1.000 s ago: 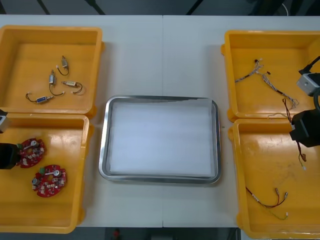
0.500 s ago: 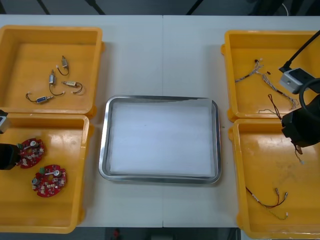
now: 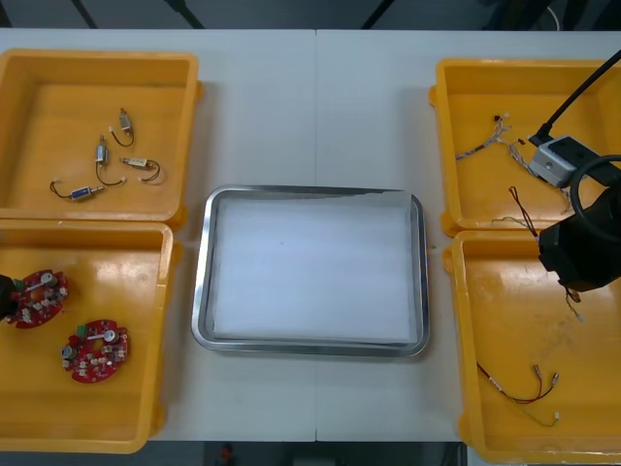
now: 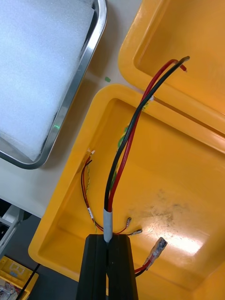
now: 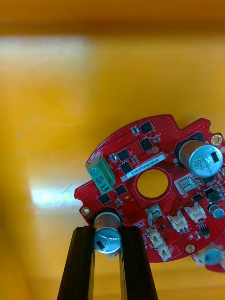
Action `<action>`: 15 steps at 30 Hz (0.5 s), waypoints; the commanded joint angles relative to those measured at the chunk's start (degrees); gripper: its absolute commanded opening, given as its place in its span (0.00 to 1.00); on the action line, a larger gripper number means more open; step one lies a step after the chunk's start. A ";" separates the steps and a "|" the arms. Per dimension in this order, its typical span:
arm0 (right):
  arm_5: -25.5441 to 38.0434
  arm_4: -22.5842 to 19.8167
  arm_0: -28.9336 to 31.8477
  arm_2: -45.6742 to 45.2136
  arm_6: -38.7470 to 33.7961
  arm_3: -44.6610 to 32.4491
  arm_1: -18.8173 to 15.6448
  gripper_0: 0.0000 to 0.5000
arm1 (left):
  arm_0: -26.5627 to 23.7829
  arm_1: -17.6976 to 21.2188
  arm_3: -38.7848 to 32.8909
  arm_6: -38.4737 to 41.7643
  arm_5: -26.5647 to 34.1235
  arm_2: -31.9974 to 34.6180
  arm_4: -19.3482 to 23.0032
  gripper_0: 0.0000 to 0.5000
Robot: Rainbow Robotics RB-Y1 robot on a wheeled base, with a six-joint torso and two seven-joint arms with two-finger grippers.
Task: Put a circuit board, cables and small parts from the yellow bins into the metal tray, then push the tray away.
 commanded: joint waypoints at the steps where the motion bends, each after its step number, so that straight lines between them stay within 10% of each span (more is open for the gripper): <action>1: 0.24 -0.48 -0.94 0.27 0.89 -1.52 -2.13 0.00 | -0.26 3.53 -1.30 -10.36 3.84 6.25 4.52 0.00; 15: 0.24 -0.48 -0.94 0.27 0.89 -1.52 -2.13 0.00 | -0.17 4.76 -9.65 -10.80 9.38 15.65 6.45 0.00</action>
